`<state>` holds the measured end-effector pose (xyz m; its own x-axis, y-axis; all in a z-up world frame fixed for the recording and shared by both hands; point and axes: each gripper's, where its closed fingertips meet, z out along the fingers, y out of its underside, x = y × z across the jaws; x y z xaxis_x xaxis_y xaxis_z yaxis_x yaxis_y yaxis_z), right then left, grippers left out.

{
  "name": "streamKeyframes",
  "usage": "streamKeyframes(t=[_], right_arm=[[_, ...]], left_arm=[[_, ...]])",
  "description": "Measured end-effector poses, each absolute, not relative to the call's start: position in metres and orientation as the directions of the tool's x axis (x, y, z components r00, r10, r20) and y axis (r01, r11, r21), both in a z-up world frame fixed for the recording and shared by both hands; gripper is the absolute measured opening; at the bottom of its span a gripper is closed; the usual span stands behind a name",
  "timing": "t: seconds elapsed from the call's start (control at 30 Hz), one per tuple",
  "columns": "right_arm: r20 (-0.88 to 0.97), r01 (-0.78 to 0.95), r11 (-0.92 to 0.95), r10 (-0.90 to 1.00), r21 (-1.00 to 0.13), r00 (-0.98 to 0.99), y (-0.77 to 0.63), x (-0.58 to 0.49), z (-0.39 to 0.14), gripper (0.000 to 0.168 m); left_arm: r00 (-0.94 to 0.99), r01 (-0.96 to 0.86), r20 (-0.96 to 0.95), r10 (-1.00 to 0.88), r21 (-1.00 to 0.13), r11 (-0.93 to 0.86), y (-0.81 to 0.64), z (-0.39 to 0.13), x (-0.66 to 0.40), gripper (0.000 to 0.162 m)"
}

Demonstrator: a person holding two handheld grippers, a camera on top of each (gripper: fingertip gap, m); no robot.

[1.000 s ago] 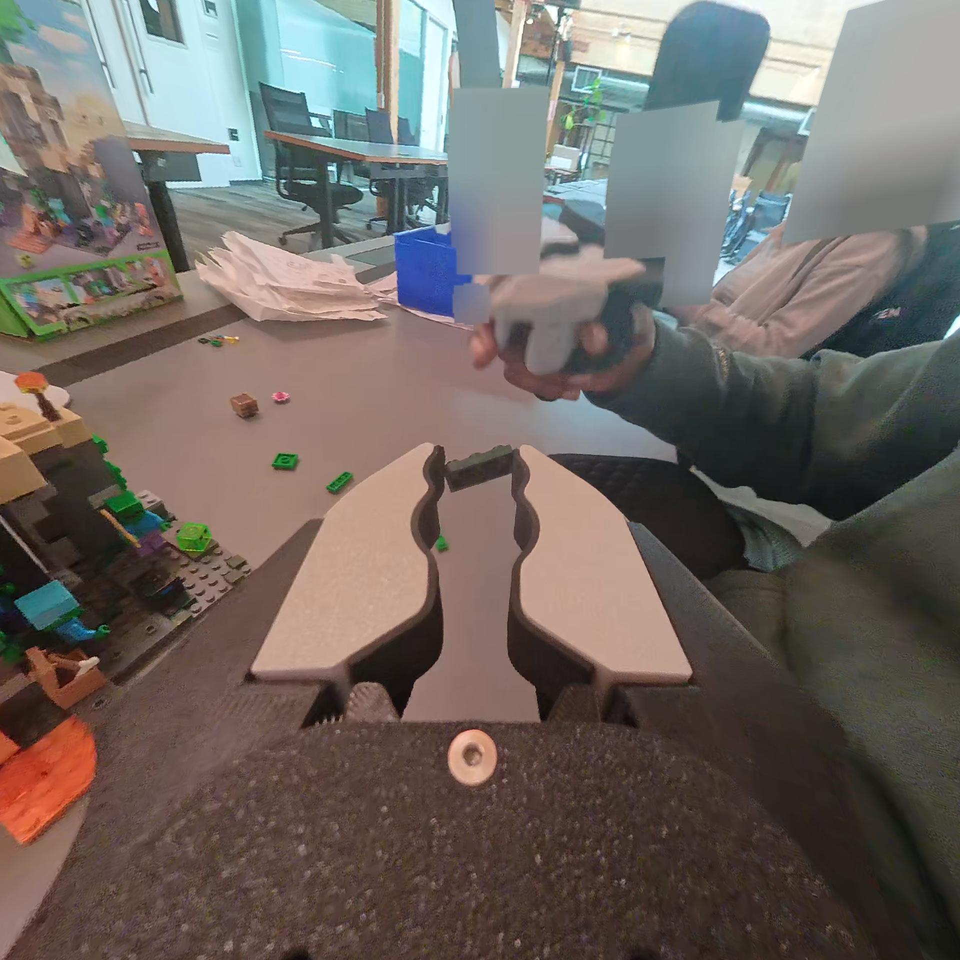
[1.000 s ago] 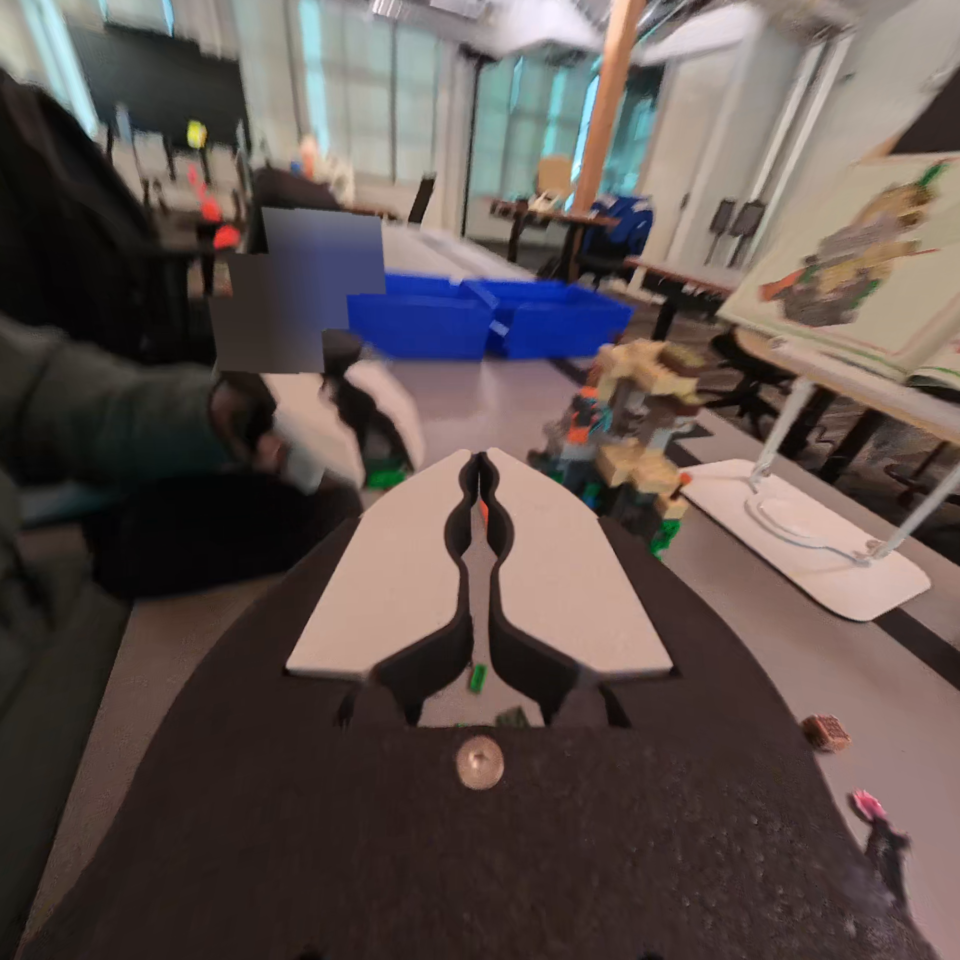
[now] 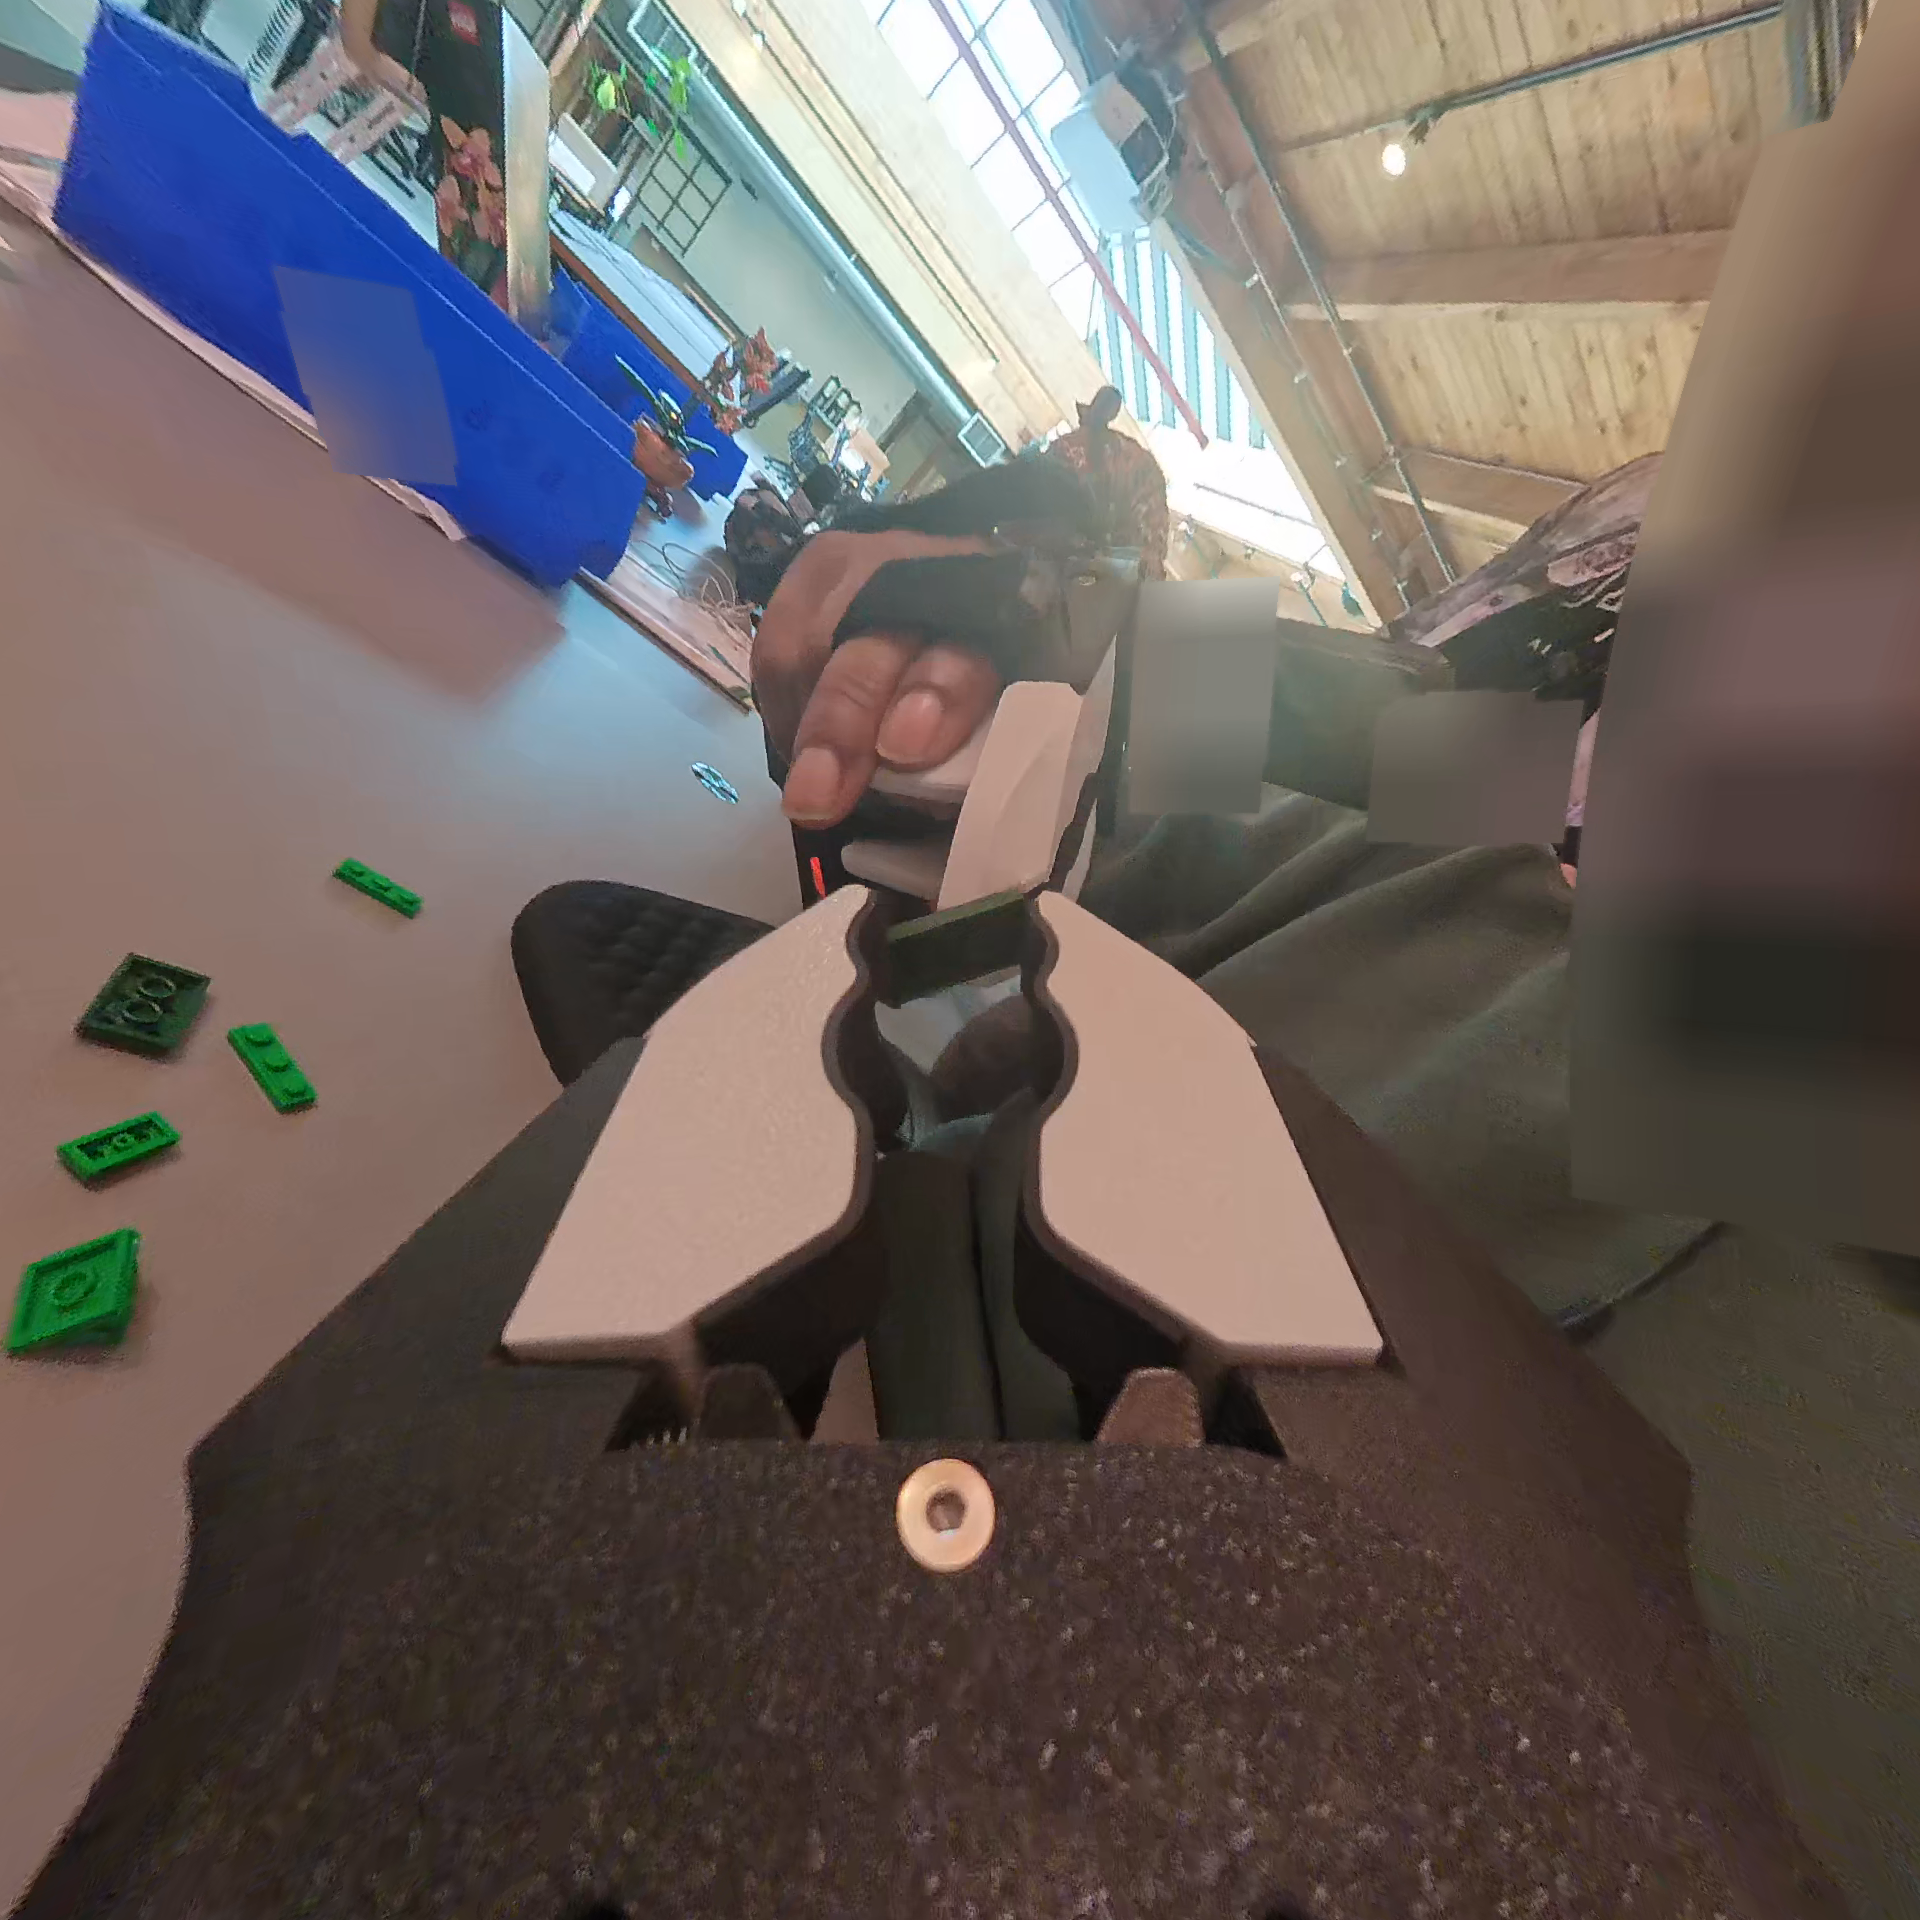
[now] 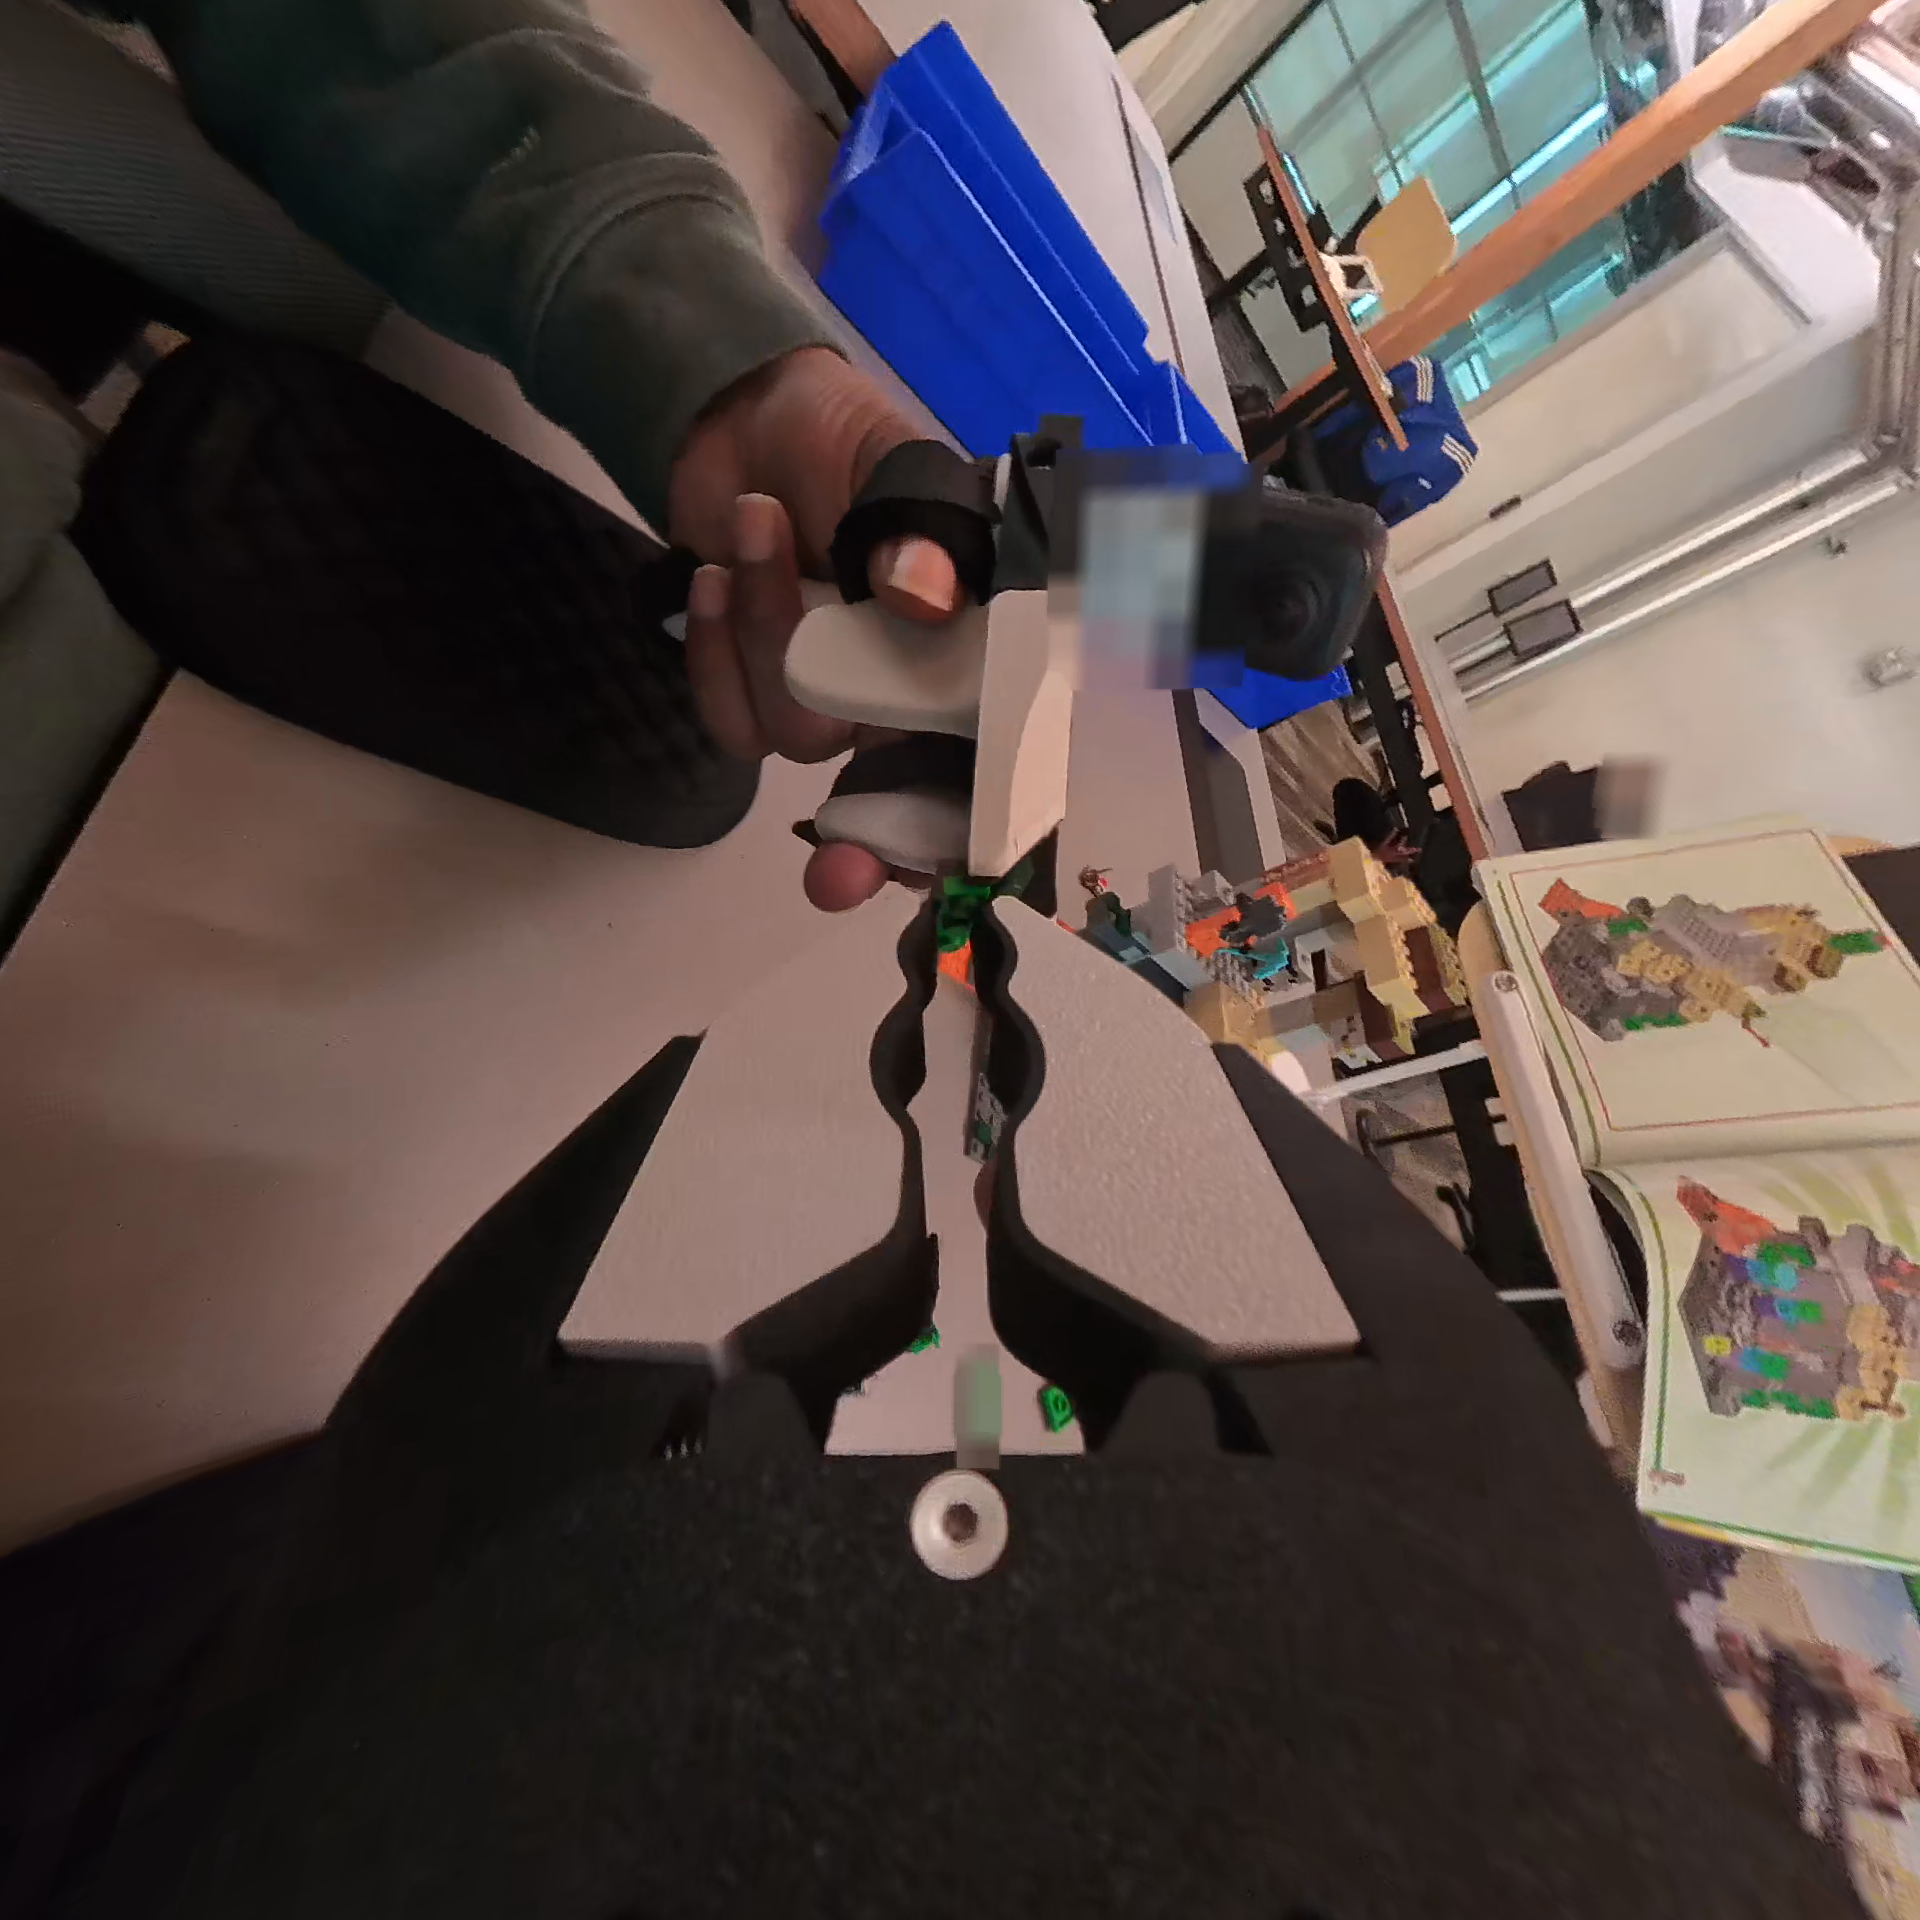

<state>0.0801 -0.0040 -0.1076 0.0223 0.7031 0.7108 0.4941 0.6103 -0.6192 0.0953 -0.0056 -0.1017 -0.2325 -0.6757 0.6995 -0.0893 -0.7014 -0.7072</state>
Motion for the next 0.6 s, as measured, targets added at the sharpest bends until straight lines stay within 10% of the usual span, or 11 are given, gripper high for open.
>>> streamKeyframes(t=[0.6], right_arm=[[0.641,0.415,0.502,0.686,-0.759,0.344,0.001,0.079,-0.104,0.000]], left_arm=[[-0.143,0.118,0.644,-0.751,-0.743,-0.659,0.014,-0.095,0.086,0.023]])
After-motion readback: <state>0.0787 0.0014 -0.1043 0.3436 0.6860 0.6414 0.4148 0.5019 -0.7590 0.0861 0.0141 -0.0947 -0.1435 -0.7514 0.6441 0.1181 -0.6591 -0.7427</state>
